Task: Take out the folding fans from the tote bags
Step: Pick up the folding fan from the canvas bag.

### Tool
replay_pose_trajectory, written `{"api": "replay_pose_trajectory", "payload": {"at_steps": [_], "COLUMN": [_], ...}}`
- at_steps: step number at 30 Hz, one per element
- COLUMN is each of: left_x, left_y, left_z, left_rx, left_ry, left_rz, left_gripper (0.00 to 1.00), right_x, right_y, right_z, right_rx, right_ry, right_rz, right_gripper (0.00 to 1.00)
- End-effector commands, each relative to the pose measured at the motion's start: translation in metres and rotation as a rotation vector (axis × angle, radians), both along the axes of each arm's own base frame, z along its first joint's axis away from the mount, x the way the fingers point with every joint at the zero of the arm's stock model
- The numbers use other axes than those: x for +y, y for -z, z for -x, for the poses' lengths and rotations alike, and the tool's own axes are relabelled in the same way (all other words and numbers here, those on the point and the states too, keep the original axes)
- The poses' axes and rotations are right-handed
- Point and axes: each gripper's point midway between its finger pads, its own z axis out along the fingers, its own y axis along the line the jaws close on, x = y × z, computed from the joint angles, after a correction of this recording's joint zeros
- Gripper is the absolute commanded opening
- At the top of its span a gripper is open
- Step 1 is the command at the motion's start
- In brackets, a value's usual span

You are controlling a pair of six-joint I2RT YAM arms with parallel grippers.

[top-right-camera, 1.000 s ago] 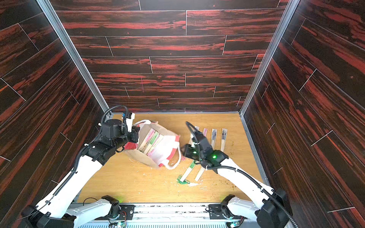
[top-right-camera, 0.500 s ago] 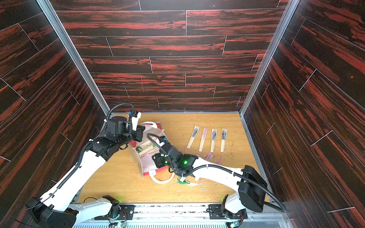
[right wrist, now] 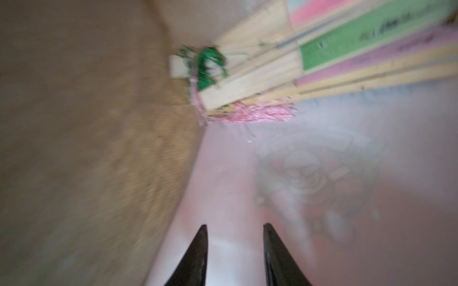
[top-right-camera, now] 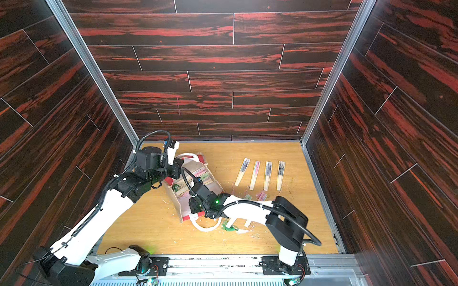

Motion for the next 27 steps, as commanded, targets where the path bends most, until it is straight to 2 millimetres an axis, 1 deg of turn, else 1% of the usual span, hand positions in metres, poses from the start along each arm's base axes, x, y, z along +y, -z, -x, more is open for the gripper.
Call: {"api": "replay_pose_trajectory", "payload": {"at_steps": [1, 7, 11, 14, 18, 20, 24, 27], "left_x": [-0.006, -0.013, -0.015, -0.019, -0.023, -0.024, -0.024, -0.026], "left_y": [-0.026, -0.02, -0.018, -0.017, -0.012, -0.008, -0.003, 0.0], "left_z": [0.008, 0.018, 0.024, 0.03, 0.038, 0.04, 0.04, 0.041], "left_rx": [-0.087, -0.082, -0.075, -0.074, -0.068, -0.062, -0.049, -0.04], "left_ry": [0.048, 0.097, 0.127, 0.158, 0.195, 0.203, 0.204, 0.216], "left_rz": [0.037, 0.053, 0.053, 0.062, 0.073, 0.077, 0.078, 0.081], "left_gripper": [0.0, 0.0, 0.0, 0.0, 0.0, 0.0, 0.0, 0.0], "right_x": [-0.001, 0.009, 0.012, 0.017, 0.028, 0.031, 0.037, 0.039], "right_y": [0.018, 0.024, 0.028, 0.028, 0.02, 0.02, 0.025, 0.031], "right_z": [-0.016, -0.047, -0.065, -0.074, -0.086, -0.091, -0.097, -0.098], "right_rx": [0.085, 0.118, 0.191, 0.225, 0.235, 0.247, 0.273, 0.287], "right_ry": [0.068, 0.132, 0.197, 0.219, 0.232, 0.246, 0.261, 0.27], "right_rz": [0.012, 0.001, -0.047, -0.096, -0.163, -0.18, -0.175, -0.152], "right_gripper": [0.36, 0.3, 0.31, 0.33, 0.37, 0.4, 0.44, 0.49]}}
